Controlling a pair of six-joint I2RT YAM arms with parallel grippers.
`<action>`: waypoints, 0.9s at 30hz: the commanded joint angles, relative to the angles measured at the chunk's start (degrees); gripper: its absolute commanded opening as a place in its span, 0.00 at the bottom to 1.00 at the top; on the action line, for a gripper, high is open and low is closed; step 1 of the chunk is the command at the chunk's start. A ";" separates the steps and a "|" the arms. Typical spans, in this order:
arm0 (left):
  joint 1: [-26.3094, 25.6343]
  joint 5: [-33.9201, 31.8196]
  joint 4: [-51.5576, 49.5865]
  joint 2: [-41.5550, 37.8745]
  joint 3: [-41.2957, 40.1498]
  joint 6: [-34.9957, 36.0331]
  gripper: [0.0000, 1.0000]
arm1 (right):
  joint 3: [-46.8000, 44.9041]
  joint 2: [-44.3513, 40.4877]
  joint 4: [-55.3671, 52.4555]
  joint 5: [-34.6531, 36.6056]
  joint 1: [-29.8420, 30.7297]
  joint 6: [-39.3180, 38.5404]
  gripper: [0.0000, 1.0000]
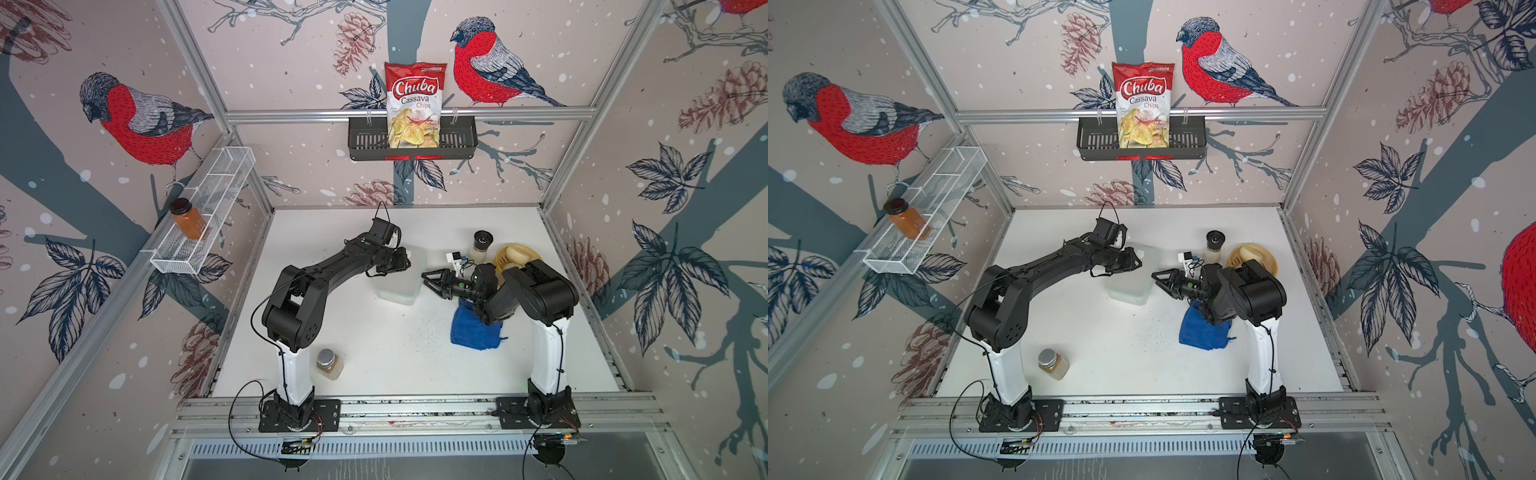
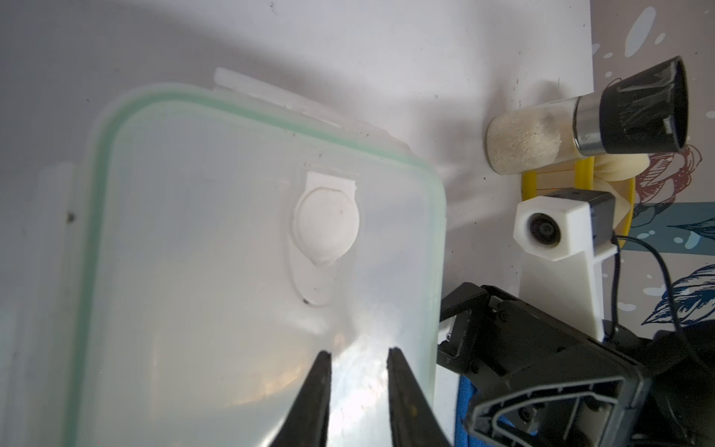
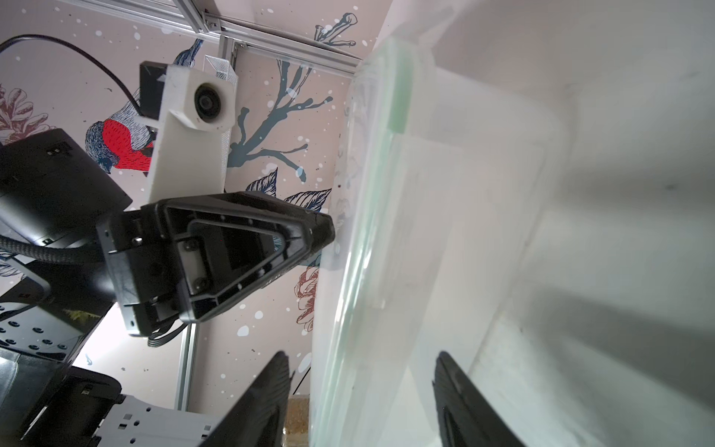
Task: Wipe the insides of the lunch boxes
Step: Open the fastener of the lunch box.
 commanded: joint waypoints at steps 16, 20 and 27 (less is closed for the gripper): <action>0.17 -2.09 -8.17 2.56 -1.16 0.07 0.40 | 3.64 3.96 6.79 2.26 1.21 2.72 0.59; 0.13 -1.71 -7.50 2.90 -2.00 -0.14 0.40 | 3.73 5.50 11.65 1.95 1.46 5.15 0.56; 0.14 -0.56 -5.79 3.10 -4.13 -0.97 0.39 | 4.42 9.83 23.40 1.75 1.77 11.74 0.50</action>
